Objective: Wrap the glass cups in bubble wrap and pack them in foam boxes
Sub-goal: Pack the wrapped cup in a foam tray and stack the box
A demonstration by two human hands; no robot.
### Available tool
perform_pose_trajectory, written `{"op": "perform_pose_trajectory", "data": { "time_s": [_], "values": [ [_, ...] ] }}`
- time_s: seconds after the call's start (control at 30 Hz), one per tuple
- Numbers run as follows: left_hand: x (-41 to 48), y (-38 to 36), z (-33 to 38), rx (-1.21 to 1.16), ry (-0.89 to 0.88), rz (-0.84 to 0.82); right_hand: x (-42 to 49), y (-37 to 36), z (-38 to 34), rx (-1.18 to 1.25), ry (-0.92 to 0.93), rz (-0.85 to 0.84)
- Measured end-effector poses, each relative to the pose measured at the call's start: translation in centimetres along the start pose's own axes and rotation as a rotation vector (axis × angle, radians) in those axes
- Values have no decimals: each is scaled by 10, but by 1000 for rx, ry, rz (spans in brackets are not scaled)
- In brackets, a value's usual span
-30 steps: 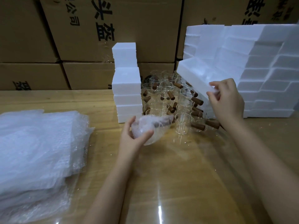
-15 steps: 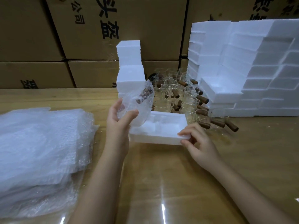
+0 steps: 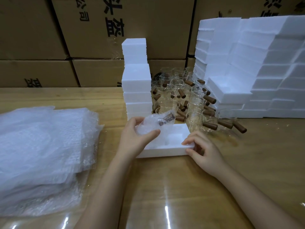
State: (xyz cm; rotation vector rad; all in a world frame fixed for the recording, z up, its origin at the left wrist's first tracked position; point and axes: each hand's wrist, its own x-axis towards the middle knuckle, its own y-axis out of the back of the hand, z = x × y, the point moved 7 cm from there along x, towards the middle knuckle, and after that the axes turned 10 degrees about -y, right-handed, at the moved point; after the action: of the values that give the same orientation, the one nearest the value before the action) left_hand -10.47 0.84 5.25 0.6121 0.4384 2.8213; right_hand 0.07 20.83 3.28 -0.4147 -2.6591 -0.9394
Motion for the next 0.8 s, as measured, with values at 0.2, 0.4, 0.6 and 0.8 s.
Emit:
{"op": "perform_pose_trajectory", "data": {
  "time_s": [0.2,0.4,0.6,0.8],
  "values": [
    [1,1,-4,79,-9,-43,1,-1,1,-9,-35,-20],
    [1,4,-8,178,-38,-96,0,0,0,-8,-62,-30],
    [3,-1,-9,273,-122,-131,1,0,1,-2,-82,-28],
    [0,-11,-3,411,-172,-162,1,0,1,6,-77,-21]
  ]
}}
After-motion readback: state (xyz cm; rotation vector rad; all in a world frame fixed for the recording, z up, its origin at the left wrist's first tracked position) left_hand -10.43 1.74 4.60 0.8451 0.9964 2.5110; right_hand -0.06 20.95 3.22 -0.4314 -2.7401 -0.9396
